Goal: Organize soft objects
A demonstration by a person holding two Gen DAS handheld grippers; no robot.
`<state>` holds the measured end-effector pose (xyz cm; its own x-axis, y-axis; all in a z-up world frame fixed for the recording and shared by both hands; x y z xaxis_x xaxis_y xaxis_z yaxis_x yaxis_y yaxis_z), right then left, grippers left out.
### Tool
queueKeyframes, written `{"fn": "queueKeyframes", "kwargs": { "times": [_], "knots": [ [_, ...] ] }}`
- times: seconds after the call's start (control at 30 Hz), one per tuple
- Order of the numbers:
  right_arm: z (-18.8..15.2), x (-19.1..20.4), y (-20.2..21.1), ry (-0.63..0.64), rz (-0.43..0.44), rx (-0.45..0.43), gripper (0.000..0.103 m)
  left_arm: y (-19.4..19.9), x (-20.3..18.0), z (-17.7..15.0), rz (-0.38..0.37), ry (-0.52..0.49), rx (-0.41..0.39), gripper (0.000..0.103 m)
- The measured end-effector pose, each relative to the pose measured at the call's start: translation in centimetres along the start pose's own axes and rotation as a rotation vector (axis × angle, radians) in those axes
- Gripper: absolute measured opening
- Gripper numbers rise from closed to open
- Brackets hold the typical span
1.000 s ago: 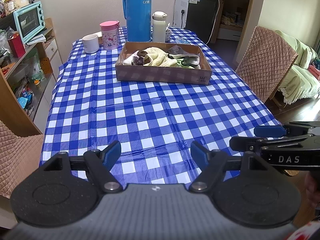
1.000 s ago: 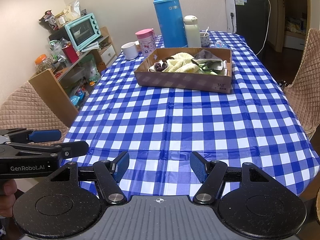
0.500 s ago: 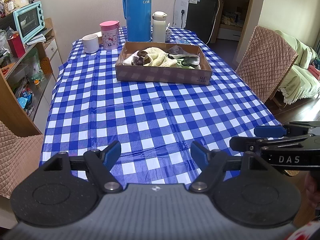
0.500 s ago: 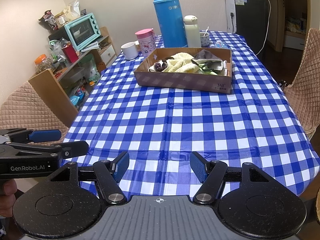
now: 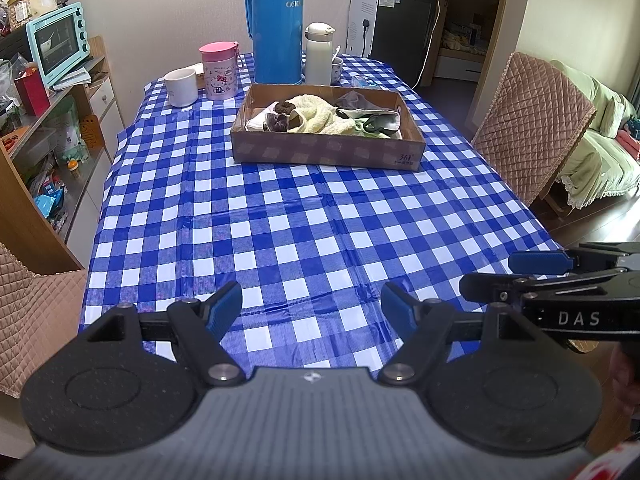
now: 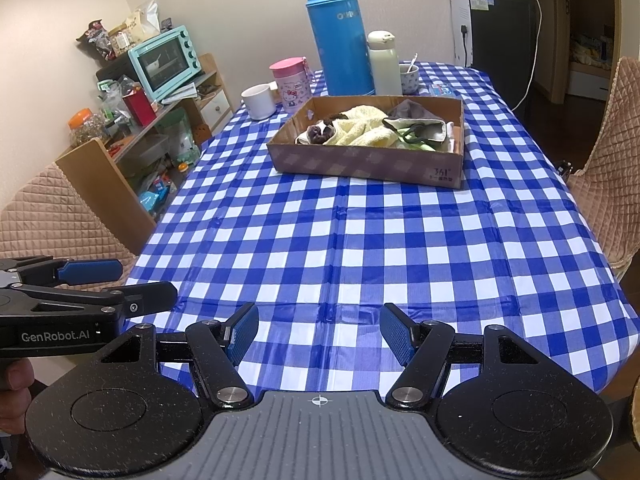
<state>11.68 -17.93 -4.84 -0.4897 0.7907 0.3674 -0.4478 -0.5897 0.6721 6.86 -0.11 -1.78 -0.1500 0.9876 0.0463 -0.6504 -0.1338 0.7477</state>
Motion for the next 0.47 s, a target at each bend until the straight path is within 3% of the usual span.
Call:
{"fn": "queueKeyframes", "kwargs": {
  "times": [0.47],
  "knots": [
    [0.07,-0.19,-0.24,0.0,-0.002,0.003,0.067,-0.25,0.05,-0.02,-0.002,0.005,0.009,0.075]
  ]
}}
Point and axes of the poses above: each gripper's, at about its wrist camera, not at the fingertips, and y roughly against the way its jaws point, x to its left, z to its top, the point moved 4 cm from there along -y, roughly the way its jaws point, and after that the axes turned 6 degrees about z, right-handed, at the moved point
